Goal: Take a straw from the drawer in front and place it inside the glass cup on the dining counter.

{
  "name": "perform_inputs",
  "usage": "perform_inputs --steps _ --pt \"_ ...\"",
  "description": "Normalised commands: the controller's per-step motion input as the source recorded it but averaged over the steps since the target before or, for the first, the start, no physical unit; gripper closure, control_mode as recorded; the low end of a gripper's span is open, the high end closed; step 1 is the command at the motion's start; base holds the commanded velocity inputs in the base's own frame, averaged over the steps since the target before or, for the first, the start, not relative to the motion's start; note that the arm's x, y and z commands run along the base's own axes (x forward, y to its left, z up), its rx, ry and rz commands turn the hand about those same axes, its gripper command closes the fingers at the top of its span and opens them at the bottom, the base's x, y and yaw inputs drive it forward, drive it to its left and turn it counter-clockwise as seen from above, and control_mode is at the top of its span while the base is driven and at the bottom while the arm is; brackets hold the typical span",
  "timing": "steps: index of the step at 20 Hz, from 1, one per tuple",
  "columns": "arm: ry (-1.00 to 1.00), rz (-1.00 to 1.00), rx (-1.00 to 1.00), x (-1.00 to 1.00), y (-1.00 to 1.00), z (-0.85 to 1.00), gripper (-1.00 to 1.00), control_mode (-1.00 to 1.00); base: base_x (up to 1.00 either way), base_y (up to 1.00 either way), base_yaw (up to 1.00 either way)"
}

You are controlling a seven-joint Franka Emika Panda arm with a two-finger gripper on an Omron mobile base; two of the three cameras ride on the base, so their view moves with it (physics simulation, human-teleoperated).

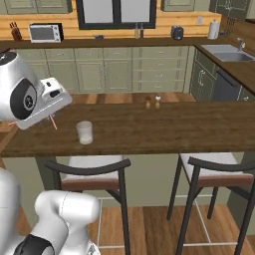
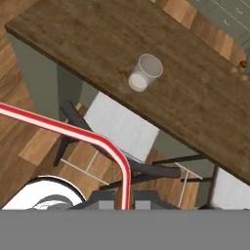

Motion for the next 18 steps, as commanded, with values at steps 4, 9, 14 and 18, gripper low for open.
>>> perform_inputs --steps 4,9,14,18 --pt "-0.25 0.00 -0.47 0.17 0.00 0.50 1.00 -1.00 0.00 0.00 0.00" --pt "-0.16 0.00 -0.49 0.47 0.00 0.21 1.00 -1.00 0.00 0.00 0.00" --pt "-0.05 0.00 -0.45 0.67 0.00 0.01 1.00 -1.00 0.00 0.00 0.00" --pt "0.00 0.00 -0.32 0.56 0.00 -0.18 1.00 -1.00 0.00 0.00 0.00"
